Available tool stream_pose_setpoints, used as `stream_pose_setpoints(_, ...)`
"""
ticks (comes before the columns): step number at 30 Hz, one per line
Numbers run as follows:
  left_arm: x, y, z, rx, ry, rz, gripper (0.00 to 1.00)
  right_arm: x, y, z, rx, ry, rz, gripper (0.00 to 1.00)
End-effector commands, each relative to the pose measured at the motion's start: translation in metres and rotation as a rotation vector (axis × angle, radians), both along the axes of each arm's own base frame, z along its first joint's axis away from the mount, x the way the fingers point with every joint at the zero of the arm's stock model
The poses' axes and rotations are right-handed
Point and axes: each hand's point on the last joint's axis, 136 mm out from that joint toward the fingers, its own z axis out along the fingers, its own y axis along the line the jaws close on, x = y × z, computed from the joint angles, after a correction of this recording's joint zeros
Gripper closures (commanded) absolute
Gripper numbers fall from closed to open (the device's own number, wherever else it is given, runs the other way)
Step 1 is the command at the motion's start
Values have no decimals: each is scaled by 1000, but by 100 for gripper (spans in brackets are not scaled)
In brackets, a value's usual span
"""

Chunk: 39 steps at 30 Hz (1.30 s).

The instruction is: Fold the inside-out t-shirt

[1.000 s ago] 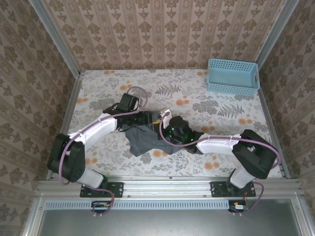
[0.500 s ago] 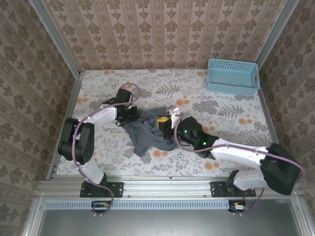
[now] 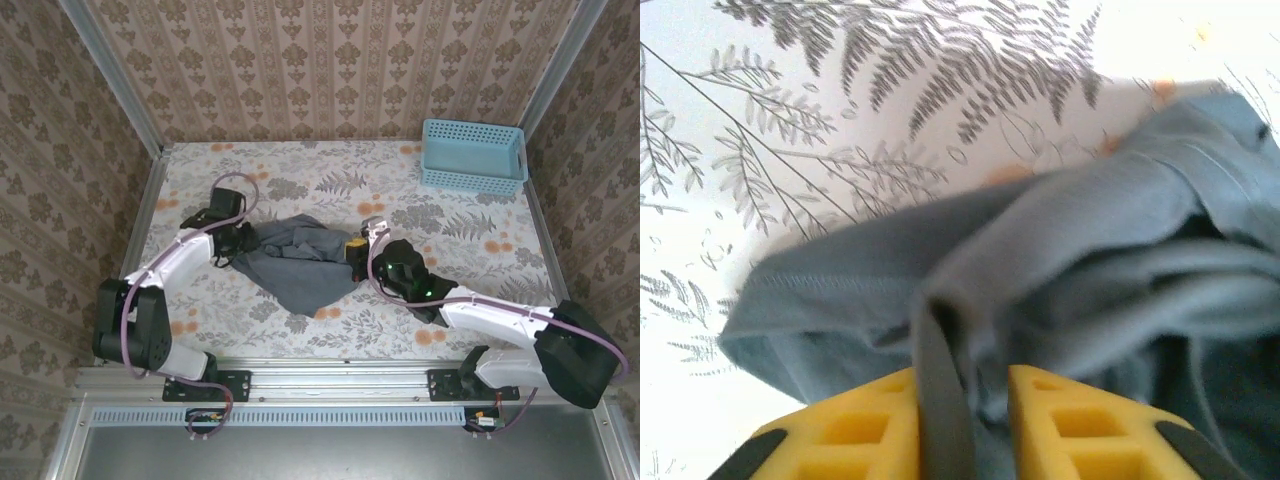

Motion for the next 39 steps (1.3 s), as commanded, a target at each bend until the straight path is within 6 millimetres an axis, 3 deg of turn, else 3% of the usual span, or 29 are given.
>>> stream_pose_setpoints(1,-28,-32,27,72,-55,-152,47,-7,-5,-33,2,106,-19,100)
stream_pose_setpoints(4,-44,-73,52,35,-122,-280,32,-14,-1,-35,21,107,-1,100)
stream_pose_setpoints(7,-52,-103,63,-28,-155,-349,29,-16,1,-30,29,87,6,100)
stream_pose_setpoints(15,-41,-134,50,-83,-142,-380,23,-19,3,-28,27,76,16,100)
stream_pose_setpoints(18,-35,-140,47,-97,-139,-380,34,-19,2,-29,22,75,12,100)
stream_pose_setpoints(21,-29,-141,48,-78,-146,-378,52,-17,-2,-29,12,72,-13,100)
stream_pose_setpoints(26,-14,-133,64,-69,-170,-356,92,-11,-10,-20,-8,67,-58,100)
stream_pose_setpoints(28,-5,-126,87,-68,-212,-343,100,-3,-19,-13,0,78,-95,100)
stream_pose_setpoints(30,3,-115,126,-51,-291,-330,100,3,-26,2,20,57,-106,100)
stream_pose_setpoints(32,7,-102,187,-34,-432,-315,100,7,-33,22,26,21,-113,100)
stream_pose_setpoints(35,-8,-83,271,-63,-661,-295,100,8,-42,53,33,-46,-110,100)
stream_pose_setpoints(37,-18,-72,298,-89,-754,-276,100,7,-47,64,54,-70,-101,100)
stream_pose_setpoints(39,-19,-63,299,-97,-764,-258,100,7,-50,62,72,-52,-91,100)
